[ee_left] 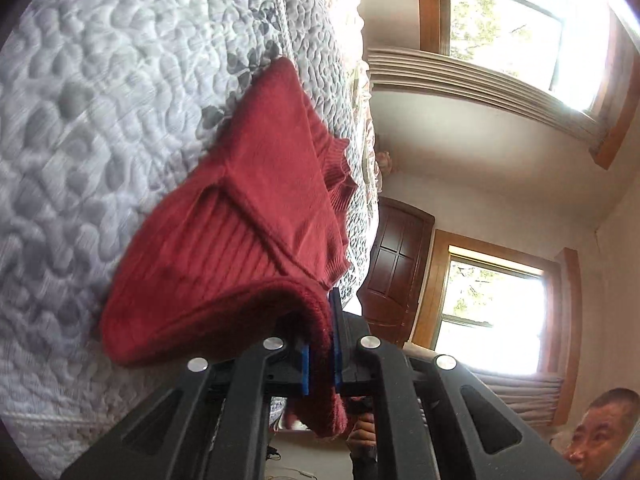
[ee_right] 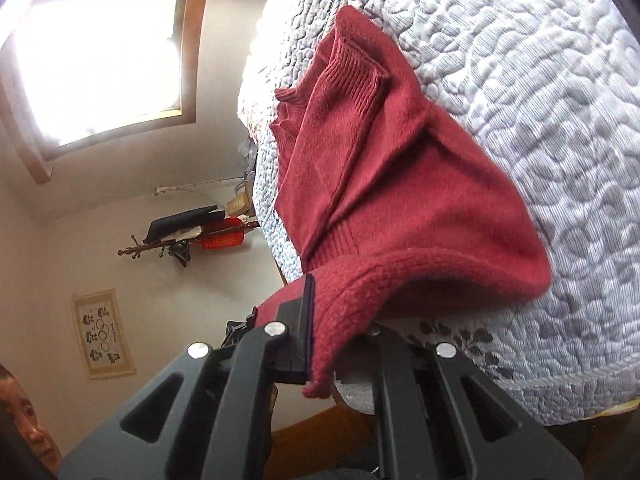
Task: Fold small clothes
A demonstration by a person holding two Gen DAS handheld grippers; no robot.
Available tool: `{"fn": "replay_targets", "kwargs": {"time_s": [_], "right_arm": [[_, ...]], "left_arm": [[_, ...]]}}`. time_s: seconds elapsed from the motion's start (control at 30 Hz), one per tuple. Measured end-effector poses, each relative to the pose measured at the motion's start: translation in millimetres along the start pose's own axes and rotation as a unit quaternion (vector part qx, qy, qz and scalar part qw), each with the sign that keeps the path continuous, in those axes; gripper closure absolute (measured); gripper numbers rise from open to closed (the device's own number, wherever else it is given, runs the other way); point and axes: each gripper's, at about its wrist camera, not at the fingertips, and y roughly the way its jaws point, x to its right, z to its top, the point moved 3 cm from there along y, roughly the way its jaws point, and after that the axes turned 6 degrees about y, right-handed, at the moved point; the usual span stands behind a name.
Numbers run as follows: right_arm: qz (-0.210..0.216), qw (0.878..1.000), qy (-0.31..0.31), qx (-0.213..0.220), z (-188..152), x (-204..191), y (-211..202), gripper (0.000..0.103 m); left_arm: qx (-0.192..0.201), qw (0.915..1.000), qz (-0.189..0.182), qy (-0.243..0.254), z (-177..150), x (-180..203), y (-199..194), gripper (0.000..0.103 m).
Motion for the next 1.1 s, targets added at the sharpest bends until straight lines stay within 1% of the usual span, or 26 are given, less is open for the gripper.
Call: {"fn": "replay_targets", "kwargs": {"time_s": [0.13, 0.23, 0.27, 0.3, 0.37, 0.4, 0.43, 0.47, 0.53, 0.57, 0.6, 0.67, 0.7, 0.73, 0.77, 0.8, 0.83, 0.87, 0.9, 0.97, 1.0, 1.03, 1.1], "right_arm": [[-0.033, 0.999, 0.005, -0.003, 44, 2, 33, 0.097], [-0.05, 0.998, 0.021, -0.006, 76, 9, 56, 0.097], [-0.059, 0.998, 0.023, -0.006, 85, 11, 62, 0.095], [-0.065, 0.997, 0.031, -0.005, 95, 14, 66, 0.09], [-0.068, 0.997, 0.036, -0.006, 107, 16, 71, 0.077], [-0.065, 0.997, 0.037, -0.004, 110, 16, 70, 0.064], [-0.059, 0.998, 0.034, 0.002, 112, 11, 65, 0.06], [-0.052, 0.998, 0.027, 0.006, 113, 5, 60, 0.06], [-0.04, 0.999, 0.013, 0.011, 113, -7, 49, 0.058], [-0.039, 0.999, 0.002, 0.015, 111, -14, 42, 0.057], [-0.042, 0.999, -0.014, 0.022, 109, -21, 35, 0.056], [-0.073, 0.995, -0.06, 0.039, 100, -33, 22, 0.055], [-0.098, 0.99, -0.088, 0.048, 96, -37, 19, 0.05], [-0.124, 0.984, -0.112, 0.057, 91, -40, 17, 0.047], [-0.152, 0.976, -0.139, 0.065, 86, -43, 19, 0.046], [-0.185, 0.965, -0.172, 0.07, 82, -44, 24, 0.044], [-0.214, 0.954, -0.197, 0.072, 77, -42, 30, 0.042], [-0.239, 0.944, -0.217, 0.074, 75, -39, 37, 0.041], [-0.258, 0.935, -0.232, 0.074, 73, -35, 44, 0.041], [-0.288, 0.921, -0.252, 0.074, 74, -24, 59, 0.041], [-0.299, 0.915, -0.26, 0.073, 75, -20, 67, 0.041], [-0.307, 0.911, -0.266, 0.07, 77, -16, 74, 0.041], [-0.318, 0.904, -0.276, 0.07, 80, -12, 84, 0.041]], "left_arm": [[-0.005, 0.9998, 0.014, -0.01, 34, -13, 30, 0.096], [0.0, 0.9991, 0.03, -0.031, 55, -35, 47, 0.096], [0.002, 0.9985, 0.038, -0.039, 60, -43, 51, 0.096], [0.006, 0.9976, 0.046, -0.052, 66, -52, 55, 0.096], [0.013, 0.9956, 0.056, -0.073, 71, -65, 62, 0.093], [0.016, 0.9949, 0.058, -0.081, 72, -69, 63, 0.088], [0.021, 0.9949, 0.056, -0.082, 73, -68, 62, 0.083], [0.024, 0.9953, 0.051, -0.079, 72, -65, 60, 0.079], [0.032, 0.9962, 0.045, -0.067, 74, -53, 53, 0.056], [0.036, 0.9965, 0.048, -0.057, 73, -45, 47, 0.051], [0.041, 0.9969, 0.05, -0.044, 72, -35, 40, 0.044], [0.044, 0.9974, 0.055, -0.012, 68, -16, 25, 0.04], [0.043, 0.9966, 0.07, 0.008, 66, -7, 19, 0.036], [0.039, 0.9942, 0.095, 0.032, 64, 1, 15, 0.031], [0.035, 0.9894, 0.127, 0.061, 61, 8, 13, 0.029], [0.027, 0.9815, 0.163, 0.097, 57, 15, 12, 0.028], [0.016, 0.9723, 0.196, 0.127, 54, 20, 13, 0.027], [0.002, 0.9613, 0.228, 0.155, 51, 22, 17, 0.027], [-0.011, 0.952, 0.251, 0.175, 51, 22, 25, 0.027], [-0.037, 0.934, 0.289, 0.206, 48, 18, 39, 0.027], [-0.046, 0.9218, 0.311, 0.227, 47, 17, 50, 0.027], [-0.054, 0.9118, 0.325, 0.245, 46, 17, 60, 0.027], [-0.07, 0.8944, 0.345, 0.276, 47, 16, 79, 0.027]]}}
